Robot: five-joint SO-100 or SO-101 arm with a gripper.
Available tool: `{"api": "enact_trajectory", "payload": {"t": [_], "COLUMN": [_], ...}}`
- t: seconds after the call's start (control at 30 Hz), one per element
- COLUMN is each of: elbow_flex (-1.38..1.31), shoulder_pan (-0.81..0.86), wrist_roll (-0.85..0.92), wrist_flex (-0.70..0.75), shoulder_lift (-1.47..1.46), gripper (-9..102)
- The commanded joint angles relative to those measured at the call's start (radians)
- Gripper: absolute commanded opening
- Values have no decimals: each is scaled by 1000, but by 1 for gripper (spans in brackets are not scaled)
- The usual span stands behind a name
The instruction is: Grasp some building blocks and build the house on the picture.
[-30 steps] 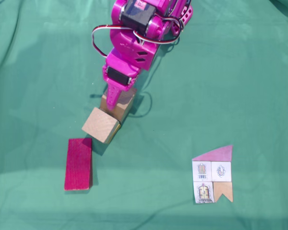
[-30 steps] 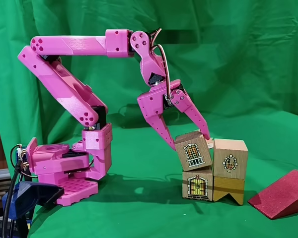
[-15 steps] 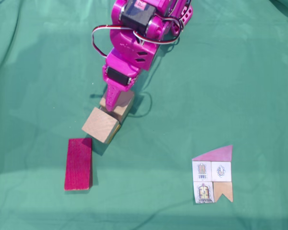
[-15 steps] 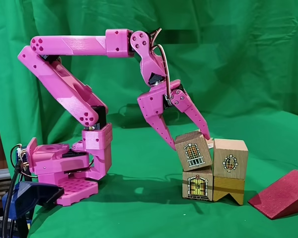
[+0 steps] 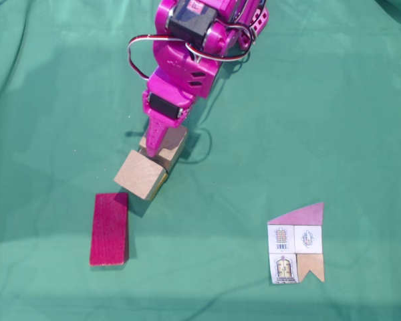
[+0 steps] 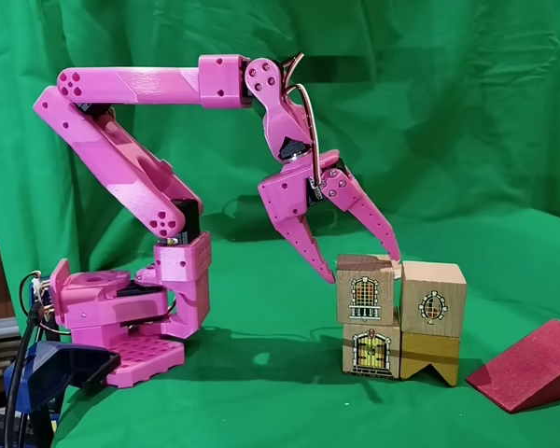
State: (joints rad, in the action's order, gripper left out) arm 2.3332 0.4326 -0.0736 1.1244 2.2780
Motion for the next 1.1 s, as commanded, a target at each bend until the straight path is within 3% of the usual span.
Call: {"api": "enact_trajectory", "payload": {"t": [0.0, 0.73, 1.07], "elbow_flex": [-25, -29, -77], "shoulder_pan": [-3, -5, 6], "wrist_roll": [3, 5, 8], "wrist_flex": [-9, -14, -284], "shoulder_lift": [26, 307, 218], "gripper": [31, 31, 31]}}
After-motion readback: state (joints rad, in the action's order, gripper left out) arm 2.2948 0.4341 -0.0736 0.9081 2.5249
